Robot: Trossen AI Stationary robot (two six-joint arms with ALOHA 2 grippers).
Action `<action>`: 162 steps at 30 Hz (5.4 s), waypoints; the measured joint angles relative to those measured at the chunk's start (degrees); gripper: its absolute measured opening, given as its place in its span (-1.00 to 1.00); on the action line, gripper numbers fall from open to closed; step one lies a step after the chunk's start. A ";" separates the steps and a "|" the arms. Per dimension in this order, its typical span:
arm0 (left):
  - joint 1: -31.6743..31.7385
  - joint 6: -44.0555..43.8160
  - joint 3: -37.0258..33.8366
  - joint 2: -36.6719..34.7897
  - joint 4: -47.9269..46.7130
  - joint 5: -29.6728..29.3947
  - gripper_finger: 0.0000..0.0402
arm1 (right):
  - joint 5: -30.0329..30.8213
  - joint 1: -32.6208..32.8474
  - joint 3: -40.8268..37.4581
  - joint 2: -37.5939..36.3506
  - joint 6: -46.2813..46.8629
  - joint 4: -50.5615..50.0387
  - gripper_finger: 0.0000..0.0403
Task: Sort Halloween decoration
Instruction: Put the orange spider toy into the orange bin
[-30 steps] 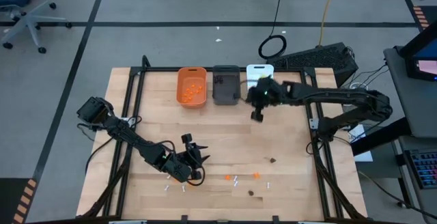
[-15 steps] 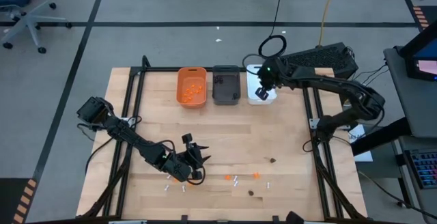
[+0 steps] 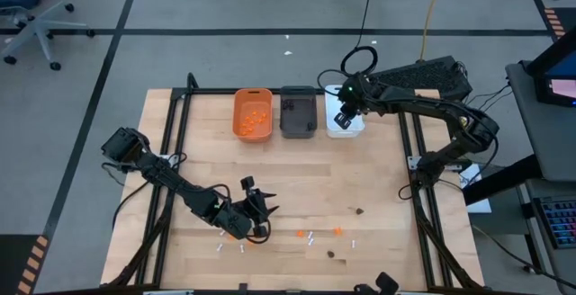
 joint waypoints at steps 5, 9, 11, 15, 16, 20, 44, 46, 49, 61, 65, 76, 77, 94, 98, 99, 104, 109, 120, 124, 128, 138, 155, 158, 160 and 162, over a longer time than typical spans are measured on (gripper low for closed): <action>-0.11 -0.02 0.00 0.00 0.00 0.42 -0.17 | -0.20 1.25 -0.04 -3.68 0.28 -0.59 -0.39; -0.11 -0.03 0.00 0.00 0.00 0.85 -0.17 | -4.35 5.23 -0.03 -9.76 0.24 -0.45 -0.34; -0.11 -0.04 0.00 0.00 0.02 0.87 -0.17 | -6.32 8.38 -0.02 -12.87 0.42 -0.73 -0.34; -0.11 -0.02 0.00 0.00 0.02 1.58 -0.17 | -4.14 16.96 -1.94 -16.88 2.95 -0.89 -0.33; -0.11 0.00 0.00 0.00 0.00 1.95 -0.17 | -3.33 19.44 -3.16 -17.50 3.30 -0.23 -0.33; -0.68 -0.15 0.00 0.00 -0.57 5.34 -0.17 | -1.39 29.20 -9.10 -19.68 6.91 6.70 -0.33; -15.09 -32.11 0.34 0.00 -22.19 17.00 -0.17 | 7.58 67.19 -22.97 2.97 7.57 58.95 -0.33; -15.25 -36.66 1.17 0.00 -24.85 18.65 -0.17 | 7.58 67.62 -22.97 5.69 7.58 62.02 -0.33; -16.50 -38.81 2.29 0.00 -26.60 20.13 -0.17 | 7.54 68.34 -22.95 8.70 8.00 64.90 -0.33; -21.88 -44.51 2.45 0.00 -36.17 21.59 -0.17 | 7.43 69.50 -22.93 13.47 10.58 71.85 -0.33; -21.88 -44.20 2.45 0.00 -36.64 19.69 -0.17 | 7.43 69.48 -22.89 13.45 10.58 72.55 -0.33; -21.31 -44.98 2.45 4.28 -36.09 19.04 -0.17 | 7.37 69.48 -22.80 13.44 10.23 72.52 -0.33; -21.40 -44.98 2.47 4.58 -35.87 18.71 -0.17 | 7.37 69.48 -22.80 13.45 10.16 72.52 -0.33; -19.10 -38.42 2.45 5.49 -35.12 15.94 -0.96 | 7.37 69.48 -22.80 13.44 9.92 72.46 -0.33; -18.33 -38.32 2.41 5.51 -35.33 15.42 -0.99 | 7.35 69.48 -22.80 13.44 9.92 72.44 -0.33; -18.27 -38.32 2.39 5.44 -35.39 15.02 -0.99 | 7.34 69.48 -22.80 13.44 9.92 72.43 -0.33; -18.23 -38.29 2.21 2.91 -35.76 9.46 -1.00 | 7.34 69.48 -22.80 13.44 9.92 72.43 -0.33; -18.20 -35.00 2.25 -1.46 -35.45 3.20 -1.00 | 7.38 69.48 -22.80 13.44 9.92 72.43 -0.33; -17.58 -13.08 2.32 -7.48 -33.00 -7.54 -1.00 | 7.43 69.43 -22.80 13.44 8.14 72.43 -0.33; -17.59 4.32 2.34 -7.48 -30.07 -9.57 -1.00 | 7.52 69.40 -22.79 13.44 6.11 72.41 -0.33; -17.59 22.35 2.36 -7.48 -27.77 -11.85 -1.00 | 7.54 69.30 -22.80 13.44 3.37 72.41 -0.33; -15.91 42.33 2.36 -7.48 -27.04 -13.03 -1.00 | 7.56 66.91 -22.77 13.44 -1.99 72.41 -0.33; -11.82 45.24 2.36 -7.48 -27.10 -13.03 -1.00 | 7.56 63.32 -22.78 13.44 -6.19 72.39 -0.33; -11.56 45.07 2.36 -7.48 -27.02 -13.00 -1.00 | 7.56 62.94 -22.80 13.44 -6.17 72.06 -0.33; -11.54 45.05 2.36 -7.50 -26.35 -13.00 -1.00 | 7.56 62.86 -22.77 13.44 -5.99 71.84 -0.33; -11.50 43.02 2.36 -7.50 -24.73 -13.09 -1.00 | 7.56 62.88 -22.80 13.44 -5.99 71.84 -0.33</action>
